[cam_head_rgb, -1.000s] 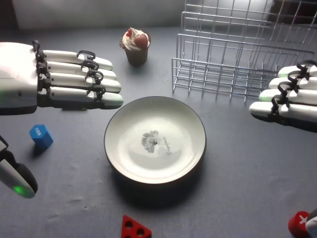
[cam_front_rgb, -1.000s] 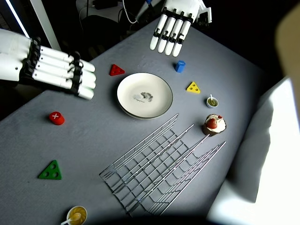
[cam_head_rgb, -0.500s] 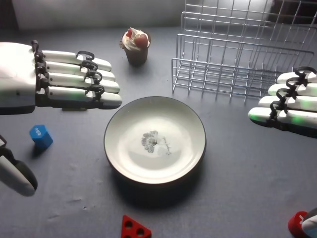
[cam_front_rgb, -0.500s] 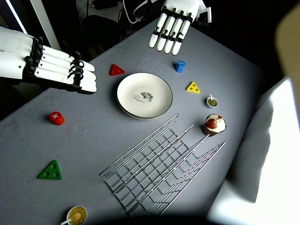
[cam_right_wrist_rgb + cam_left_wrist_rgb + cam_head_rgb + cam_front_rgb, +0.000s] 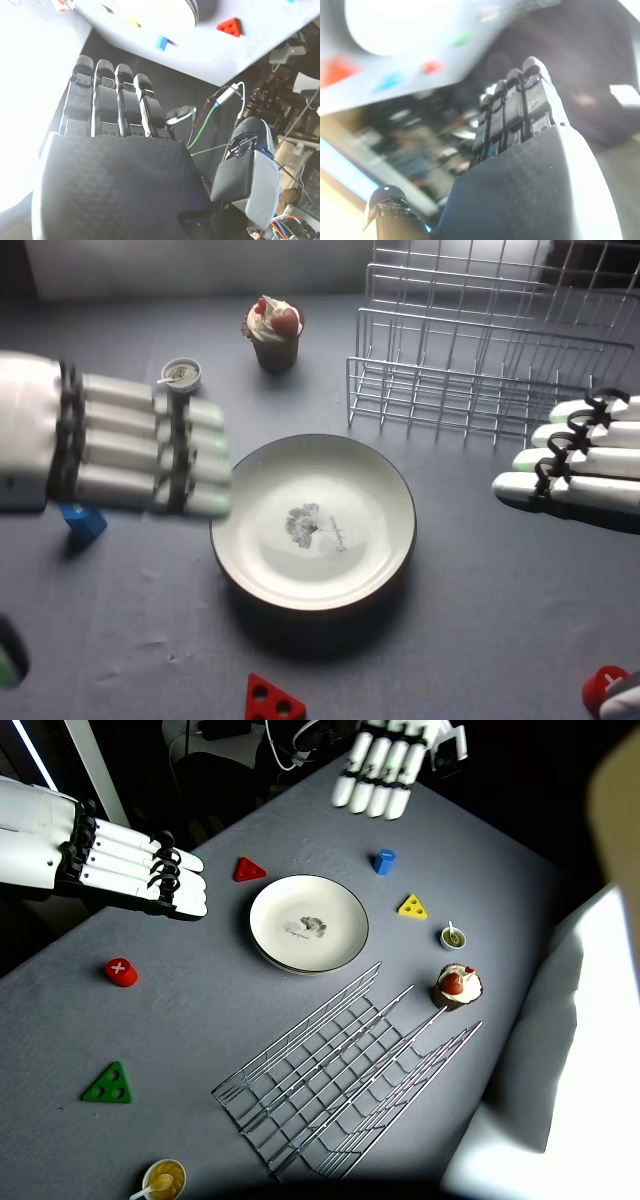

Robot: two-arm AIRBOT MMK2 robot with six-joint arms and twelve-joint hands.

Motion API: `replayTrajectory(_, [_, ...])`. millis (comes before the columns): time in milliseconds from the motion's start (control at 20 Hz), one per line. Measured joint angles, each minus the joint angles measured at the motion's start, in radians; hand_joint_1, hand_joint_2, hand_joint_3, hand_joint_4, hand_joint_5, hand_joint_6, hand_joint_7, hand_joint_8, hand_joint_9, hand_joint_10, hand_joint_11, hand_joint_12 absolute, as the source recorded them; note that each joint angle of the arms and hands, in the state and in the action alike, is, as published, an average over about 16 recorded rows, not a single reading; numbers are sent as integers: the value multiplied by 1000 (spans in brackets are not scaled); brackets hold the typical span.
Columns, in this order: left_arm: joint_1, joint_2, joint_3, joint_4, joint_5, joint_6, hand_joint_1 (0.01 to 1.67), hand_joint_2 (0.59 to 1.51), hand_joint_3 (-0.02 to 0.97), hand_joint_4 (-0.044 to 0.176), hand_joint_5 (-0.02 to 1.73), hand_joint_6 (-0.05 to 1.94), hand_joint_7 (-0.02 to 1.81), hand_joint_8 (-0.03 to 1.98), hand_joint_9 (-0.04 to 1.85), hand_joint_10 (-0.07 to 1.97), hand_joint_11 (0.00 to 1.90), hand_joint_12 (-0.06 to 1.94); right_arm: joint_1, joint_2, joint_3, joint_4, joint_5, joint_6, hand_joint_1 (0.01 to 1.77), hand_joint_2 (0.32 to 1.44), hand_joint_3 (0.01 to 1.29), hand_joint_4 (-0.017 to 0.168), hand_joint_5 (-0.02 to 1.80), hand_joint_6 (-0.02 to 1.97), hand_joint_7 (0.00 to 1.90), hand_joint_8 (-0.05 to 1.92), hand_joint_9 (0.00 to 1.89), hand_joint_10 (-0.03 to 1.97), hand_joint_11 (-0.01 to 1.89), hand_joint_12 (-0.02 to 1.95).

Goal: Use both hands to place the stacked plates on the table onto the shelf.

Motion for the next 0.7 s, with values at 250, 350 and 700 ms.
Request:
replayTrajectory(250, [-1, 0, 14, 67, -46, -4, 64, 854, 0, 3, 78, 7, 102, -1, 97, -3, 68, 48, -33, -9, 8, 27, 55, -36, 34, 876, 15, 2, 99, 10, 135, 2, 125, -4, 110, 22])
replayTrajectory(350, [-1, 0, 16, 91, -59, -1, 68, 860, 0, 4, 78, 7, 102, -1, 96, -4, 67, 46, -47, -14, 16, 44, 79, -62, 37, 884, 15, 2, 110, 10, 142, 2, 129, -5, 114, 22])
replayTrajectory(700, [-6, 3, -13, 159, -41, 25, 84, 867, -1, 4, 73, 7, 96, -2, 92, -4, 65, 36, -91, -46, 53, 71, 157, -161, 42, 906, 15, 2, 127, 10, 149, 0, 137, -4, 123, 22])
